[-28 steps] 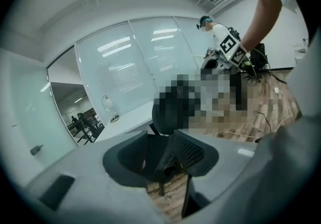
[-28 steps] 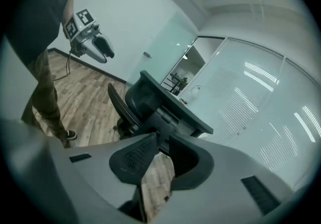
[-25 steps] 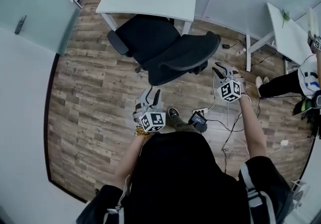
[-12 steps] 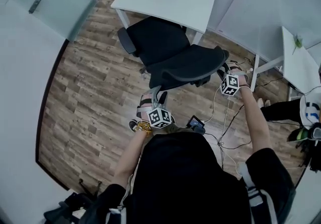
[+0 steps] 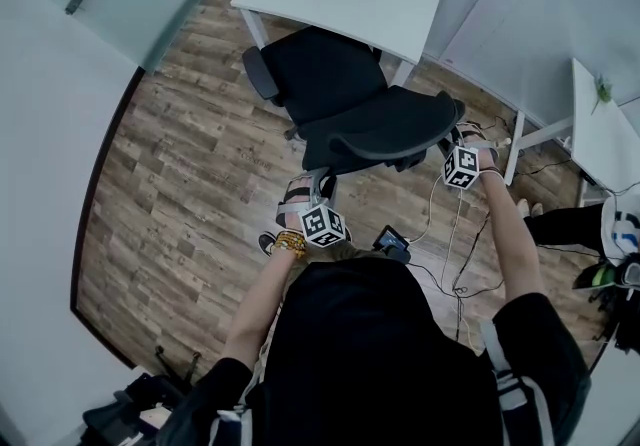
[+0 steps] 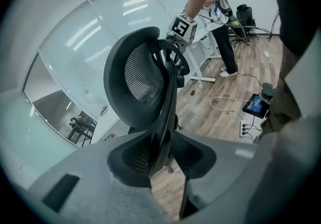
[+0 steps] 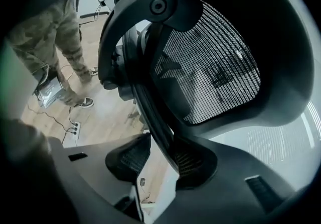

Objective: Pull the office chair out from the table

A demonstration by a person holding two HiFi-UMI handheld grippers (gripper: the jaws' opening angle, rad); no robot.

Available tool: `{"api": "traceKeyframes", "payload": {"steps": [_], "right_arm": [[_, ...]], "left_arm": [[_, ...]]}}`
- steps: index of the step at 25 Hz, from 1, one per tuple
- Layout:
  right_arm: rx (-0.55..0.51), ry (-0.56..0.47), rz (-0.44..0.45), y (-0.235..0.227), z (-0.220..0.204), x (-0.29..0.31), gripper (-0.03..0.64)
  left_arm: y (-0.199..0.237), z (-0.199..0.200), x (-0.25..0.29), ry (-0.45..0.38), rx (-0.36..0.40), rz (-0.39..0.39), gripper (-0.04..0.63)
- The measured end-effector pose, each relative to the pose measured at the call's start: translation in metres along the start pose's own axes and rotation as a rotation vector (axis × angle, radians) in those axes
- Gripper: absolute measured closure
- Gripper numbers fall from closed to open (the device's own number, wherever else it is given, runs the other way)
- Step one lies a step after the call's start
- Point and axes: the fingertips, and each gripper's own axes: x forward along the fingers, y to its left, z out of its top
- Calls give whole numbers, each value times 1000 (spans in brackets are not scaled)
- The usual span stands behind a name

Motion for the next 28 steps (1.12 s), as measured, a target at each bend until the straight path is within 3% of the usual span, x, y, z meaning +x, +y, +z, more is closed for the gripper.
{"api": "traceKeyframes", "payload": {"steps": [20,28], "right_arm": [[120,43,19,39,75,-11,492],[183,64,17,56,118,-9,491]], "left_arm": [[38,-74,-19,90,16,-4,448],[63,-111,-26,94,79,-35,445]]}}
